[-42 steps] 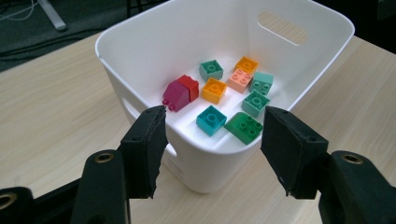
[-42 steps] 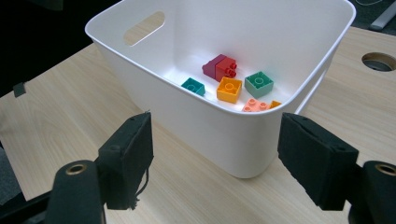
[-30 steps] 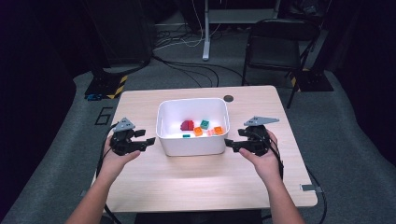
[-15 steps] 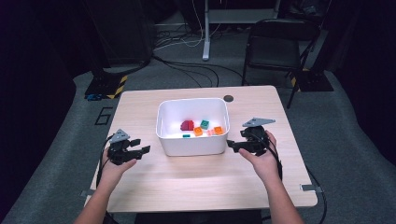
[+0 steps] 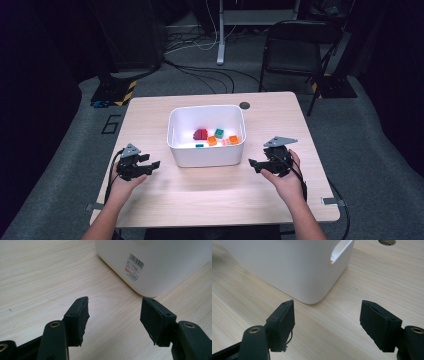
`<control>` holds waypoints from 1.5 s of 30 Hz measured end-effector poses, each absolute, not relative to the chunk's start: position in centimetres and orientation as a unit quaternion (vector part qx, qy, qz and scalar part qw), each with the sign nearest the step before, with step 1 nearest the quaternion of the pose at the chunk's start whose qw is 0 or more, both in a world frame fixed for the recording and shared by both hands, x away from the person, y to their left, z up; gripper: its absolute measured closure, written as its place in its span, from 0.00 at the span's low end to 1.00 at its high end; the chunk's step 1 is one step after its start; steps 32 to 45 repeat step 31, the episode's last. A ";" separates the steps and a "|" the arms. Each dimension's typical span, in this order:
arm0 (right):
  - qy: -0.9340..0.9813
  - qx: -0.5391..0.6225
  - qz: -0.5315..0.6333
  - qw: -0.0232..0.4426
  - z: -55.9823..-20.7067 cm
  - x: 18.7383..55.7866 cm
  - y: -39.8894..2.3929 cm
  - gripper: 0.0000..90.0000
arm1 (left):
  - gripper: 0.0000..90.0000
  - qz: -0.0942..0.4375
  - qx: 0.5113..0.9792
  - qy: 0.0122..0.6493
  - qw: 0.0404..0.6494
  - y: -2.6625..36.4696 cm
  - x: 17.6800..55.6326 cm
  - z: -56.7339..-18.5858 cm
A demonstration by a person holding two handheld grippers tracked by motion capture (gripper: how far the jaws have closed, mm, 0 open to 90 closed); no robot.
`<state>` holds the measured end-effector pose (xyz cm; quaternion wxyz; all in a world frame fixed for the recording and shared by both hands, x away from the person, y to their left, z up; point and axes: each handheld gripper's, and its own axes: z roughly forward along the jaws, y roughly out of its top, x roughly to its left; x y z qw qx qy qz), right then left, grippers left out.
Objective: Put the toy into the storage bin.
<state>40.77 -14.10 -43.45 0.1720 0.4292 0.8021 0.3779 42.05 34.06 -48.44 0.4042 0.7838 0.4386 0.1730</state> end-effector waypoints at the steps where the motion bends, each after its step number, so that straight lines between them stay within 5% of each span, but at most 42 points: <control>1: 0.802 0.429 0.378 0.172 -43.4 40.8 -14.1 0.30 | 0.44 0.173 0.784 0.439 0.404 34.1 42.0 -48.4; 16: 0.787 0.459 0.369 0.183 -48.5 40.4 -15.8 0.30 | 0.44 0.171 0.800 0.438 0.372 33.3 42.2 -49.7; 45: 0.778 0.482 0.361 0.180 -49.5 40.9 -17.1 0.29 | 0.40 0.164 0.801 0.462 0.344 34.0 43.0 -50.4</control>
